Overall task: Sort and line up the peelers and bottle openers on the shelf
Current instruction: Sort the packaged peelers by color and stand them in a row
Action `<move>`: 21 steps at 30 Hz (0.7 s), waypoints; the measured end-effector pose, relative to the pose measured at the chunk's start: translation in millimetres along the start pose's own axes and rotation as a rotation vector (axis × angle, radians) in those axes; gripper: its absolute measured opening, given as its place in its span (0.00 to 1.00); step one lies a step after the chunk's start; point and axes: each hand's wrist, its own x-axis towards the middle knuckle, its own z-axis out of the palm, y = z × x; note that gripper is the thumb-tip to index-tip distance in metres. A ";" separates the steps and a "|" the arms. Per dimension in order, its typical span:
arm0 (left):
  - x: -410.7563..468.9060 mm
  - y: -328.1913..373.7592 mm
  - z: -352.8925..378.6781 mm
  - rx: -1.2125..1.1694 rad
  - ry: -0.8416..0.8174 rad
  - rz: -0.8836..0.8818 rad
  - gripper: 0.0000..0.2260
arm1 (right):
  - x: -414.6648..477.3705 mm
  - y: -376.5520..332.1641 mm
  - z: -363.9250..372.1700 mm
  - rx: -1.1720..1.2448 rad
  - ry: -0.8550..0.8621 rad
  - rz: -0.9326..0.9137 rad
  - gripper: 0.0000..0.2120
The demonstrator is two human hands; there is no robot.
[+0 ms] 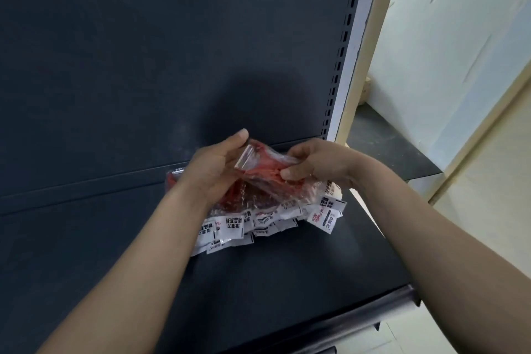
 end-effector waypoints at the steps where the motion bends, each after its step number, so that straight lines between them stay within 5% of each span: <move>1: 1.7 -2.0 -0.7 -0.062 -0.001 -0.014 0.06 | 1.3 3.4 -1.6 0.014 0.040 0.014 0.06; 5: 1.1 -17.5 9.4 0.110 -0.066 -0.072 0.11 | 9.8 12.1 -4.3 0.151 0.205 0.059 0.09; 14: 8.7 -33.7 32.5 0.322 0.102 -0.039 0.12 | 13.8 22.1 -7.5 0.114 0.138 0.099 0.07; 21: 7.9 -31.2 31.8 0.265 0.134 -0.082 0.12 | 14.1 29.7 -16.2 0.046 0.314 0.152 0.05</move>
